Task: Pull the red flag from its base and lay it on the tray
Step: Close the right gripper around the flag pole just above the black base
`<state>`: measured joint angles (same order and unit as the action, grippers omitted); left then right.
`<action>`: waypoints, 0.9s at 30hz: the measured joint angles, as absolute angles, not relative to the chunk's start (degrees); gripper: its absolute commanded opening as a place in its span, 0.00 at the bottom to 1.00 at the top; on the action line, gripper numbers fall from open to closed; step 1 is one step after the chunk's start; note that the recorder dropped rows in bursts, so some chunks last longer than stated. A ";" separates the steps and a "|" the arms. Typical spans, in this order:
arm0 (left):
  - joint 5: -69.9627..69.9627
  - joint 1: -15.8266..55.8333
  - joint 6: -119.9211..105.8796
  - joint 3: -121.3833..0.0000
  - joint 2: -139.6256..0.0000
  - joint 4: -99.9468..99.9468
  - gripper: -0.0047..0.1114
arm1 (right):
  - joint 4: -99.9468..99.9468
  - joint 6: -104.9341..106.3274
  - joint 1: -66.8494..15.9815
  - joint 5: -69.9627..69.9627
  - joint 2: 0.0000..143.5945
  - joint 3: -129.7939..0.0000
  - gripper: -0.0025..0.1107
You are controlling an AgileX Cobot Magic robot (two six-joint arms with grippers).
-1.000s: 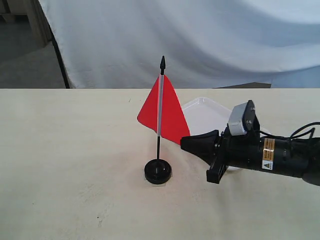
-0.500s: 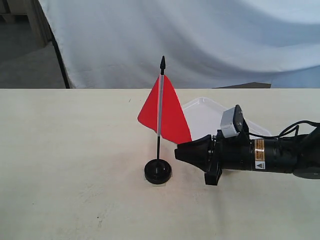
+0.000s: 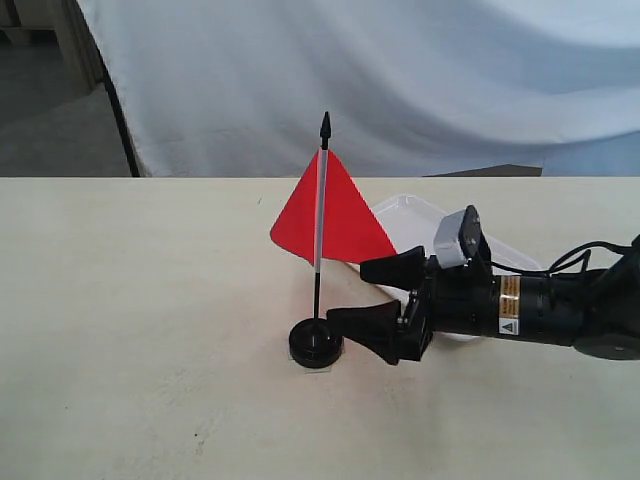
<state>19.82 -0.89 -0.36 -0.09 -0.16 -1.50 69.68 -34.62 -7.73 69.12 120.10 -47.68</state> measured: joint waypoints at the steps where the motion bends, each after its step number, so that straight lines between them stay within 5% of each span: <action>1: 19.82 -0.89 -0.36 -0.09 -0.16 -1.50 0.04 | 68.08 -34.62 -8.39 69.12 120.10 -47.68 0.89; 27: 19.82 -0.89 -0.36 -0.09 -0.16 -1.50 0.04 | 47.00 -24.52 -17.05 62.77 121.61 -50.54 0.89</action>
<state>19.82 -0.89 -0.36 -0.09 -0.16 -1.50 47.00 -24.52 -17.05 62.77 121.61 -50.54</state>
